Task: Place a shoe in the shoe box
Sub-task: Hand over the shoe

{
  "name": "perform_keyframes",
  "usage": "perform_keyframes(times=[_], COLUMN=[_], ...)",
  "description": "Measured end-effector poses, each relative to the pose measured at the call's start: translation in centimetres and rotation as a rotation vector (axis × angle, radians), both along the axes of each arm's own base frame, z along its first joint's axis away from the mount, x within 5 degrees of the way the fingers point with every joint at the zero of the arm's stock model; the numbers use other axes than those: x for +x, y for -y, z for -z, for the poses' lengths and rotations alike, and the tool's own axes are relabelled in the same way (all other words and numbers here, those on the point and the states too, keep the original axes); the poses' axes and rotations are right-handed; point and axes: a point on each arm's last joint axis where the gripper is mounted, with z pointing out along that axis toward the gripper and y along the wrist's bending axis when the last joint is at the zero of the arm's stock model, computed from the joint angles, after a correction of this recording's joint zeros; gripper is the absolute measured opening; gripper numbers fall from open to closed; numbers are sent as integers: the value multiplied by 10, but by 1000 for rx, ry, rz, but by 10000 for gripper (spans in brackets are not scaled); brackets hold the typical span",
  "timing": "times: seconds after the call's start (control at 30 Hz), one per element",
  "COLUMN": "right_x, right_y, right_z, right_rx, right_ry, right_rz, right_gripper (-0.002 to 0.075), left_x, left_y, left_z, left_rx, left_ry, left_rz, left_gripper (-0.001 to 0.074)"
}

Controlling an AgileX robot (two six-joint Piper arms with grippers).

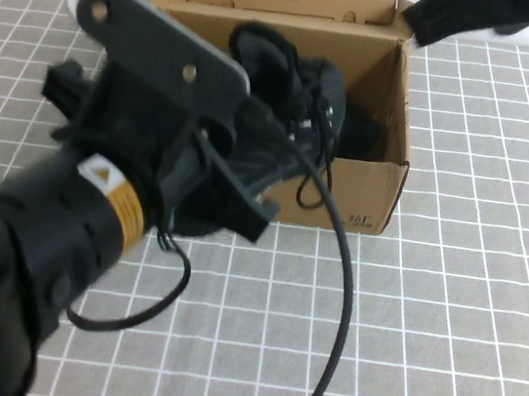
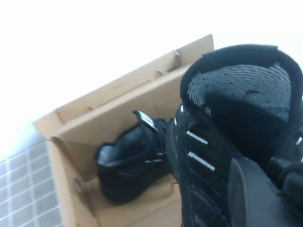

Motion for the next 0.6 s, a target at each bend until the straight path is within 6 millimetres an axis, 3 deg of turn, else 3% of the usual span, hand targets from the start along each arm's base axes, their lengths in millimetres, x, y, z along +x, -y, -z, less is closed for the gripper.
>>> perform_keyframes(times=[0.2, 0.43, 0.6], right_x=[-3, 0, 2], right_y=[33, 55, 70], right_z=[-4, 28, 40], right_rx=[19, -43, -59], right_ry=[8, -80, -116], right_rz=[91, 182, 241], right_gripper=[-11, -15, -16], left_x=[2, 8, 17], left_y=[-7, -24, -40], left_z=[-44, -92, -105], left_rx=[0, -54, -54], left_ry=[-7, -50, -47], left_rz=[-69, -100, -156], left_gripper=[34, 33, 33])
